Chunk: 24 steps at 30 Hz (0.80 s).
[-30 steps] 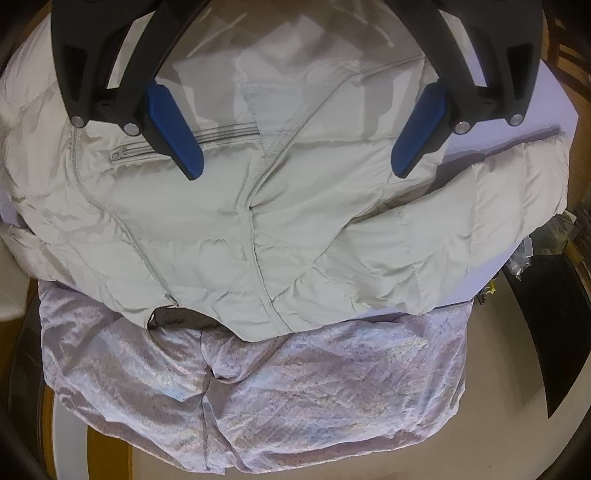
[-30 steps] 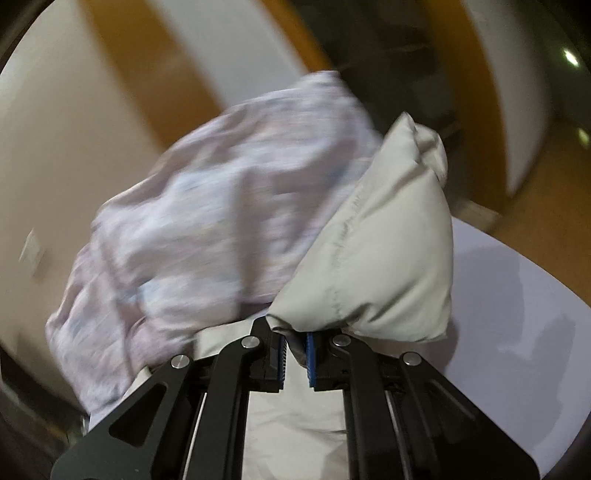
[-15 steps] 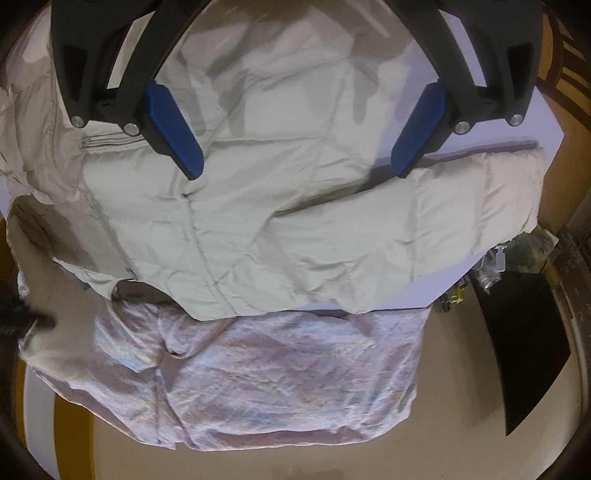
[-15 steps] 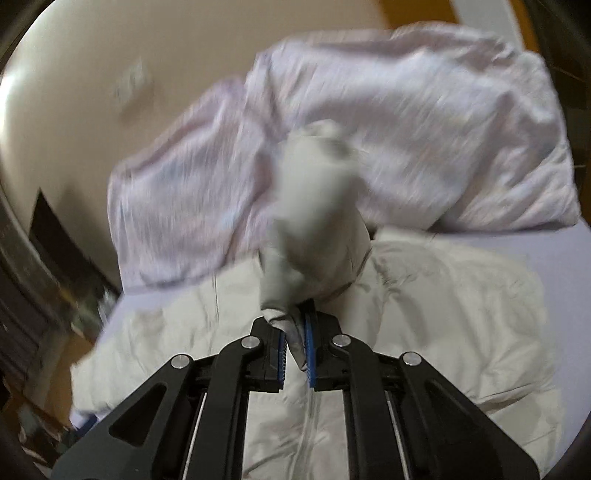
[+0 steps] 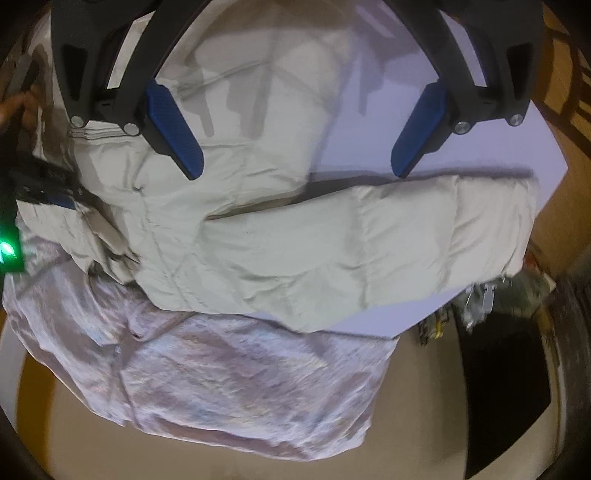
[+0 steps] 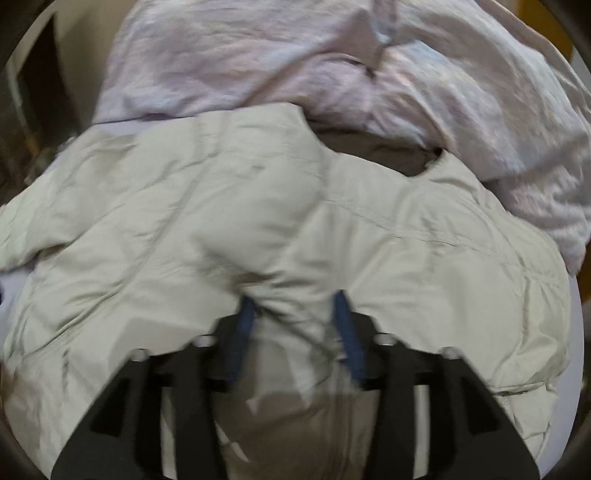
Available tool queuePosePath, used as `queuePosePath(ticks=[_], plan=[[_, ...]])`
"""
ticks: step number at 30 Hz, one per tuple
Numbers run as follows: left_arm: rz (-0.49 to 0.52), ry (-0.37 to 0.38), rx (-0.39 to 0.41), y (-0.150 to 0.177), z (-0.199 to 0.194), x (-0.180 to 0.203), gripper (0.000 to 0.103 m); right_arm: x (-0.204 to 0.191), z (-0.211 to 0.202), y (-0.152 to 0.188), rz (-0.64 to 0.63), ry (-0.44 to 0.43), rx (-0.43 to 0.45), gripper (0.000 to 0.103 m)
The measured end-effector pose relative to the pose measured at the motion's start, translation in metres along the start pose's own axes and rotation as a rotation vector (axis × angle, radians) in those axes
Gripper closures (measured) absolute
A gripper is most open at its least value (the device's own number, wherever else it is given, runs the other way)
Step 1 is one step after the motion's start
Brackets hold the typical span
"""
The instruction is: Fold large clothes
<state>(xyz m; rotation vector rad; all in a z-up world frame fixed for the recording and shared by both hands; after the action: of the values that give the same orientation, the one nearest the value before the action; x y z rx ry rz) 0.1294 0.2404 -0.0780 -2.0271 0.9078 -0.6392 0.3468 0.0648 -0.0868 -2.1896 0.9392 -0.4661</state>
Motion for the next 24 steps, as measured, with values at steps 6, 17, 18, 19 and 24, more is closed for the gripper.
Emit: queuePosePath(ticks=[6,17,18,19,24], plan=[[-0.077,-0.060,-0.024,0.003,0.004,-0.038,0.002,0.016,-0.020,-0.027,0.133,-0.047,0.119,0.053],[-0.210,-0.123,-0.091,0.018,0.016,-0.095,0.002,0.018,0.050,-0.028,0.185,0.056,0.014,0.053],[-0.239,-0.126,-0.102,0.020,0.018,-0.102,0.002,0.014,0.051,-0.028,0.159,0.077,0.022,0.053],[-0.257,-0.127,-0.106,0.021,0.019,-0.105,0.002,0.011,0.050,-0.028,0.141,0.093,0.027,0.053],[-0.359,-0.151,-0.114,0.024,0.025,-0.120,0.003,0.009,0.051,-0.029,0.107,0.130,0.037,0.053]])
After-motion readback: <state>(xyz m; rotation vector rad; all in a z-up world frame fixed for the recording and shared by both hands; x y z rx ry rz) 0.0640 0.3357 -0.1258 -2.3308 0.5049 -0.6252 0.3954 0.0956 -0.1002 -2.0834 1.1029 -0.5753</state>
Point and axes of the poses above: each gripper's, at about its wrist camera, not at the fingertips, and z roughly the way its jaws point, x to its right, y to its underside, the point moved 4 cm from there along z, roughly the way its jaws point, and after that the axes turned 13 degrees about x, right-handed, at the moved point
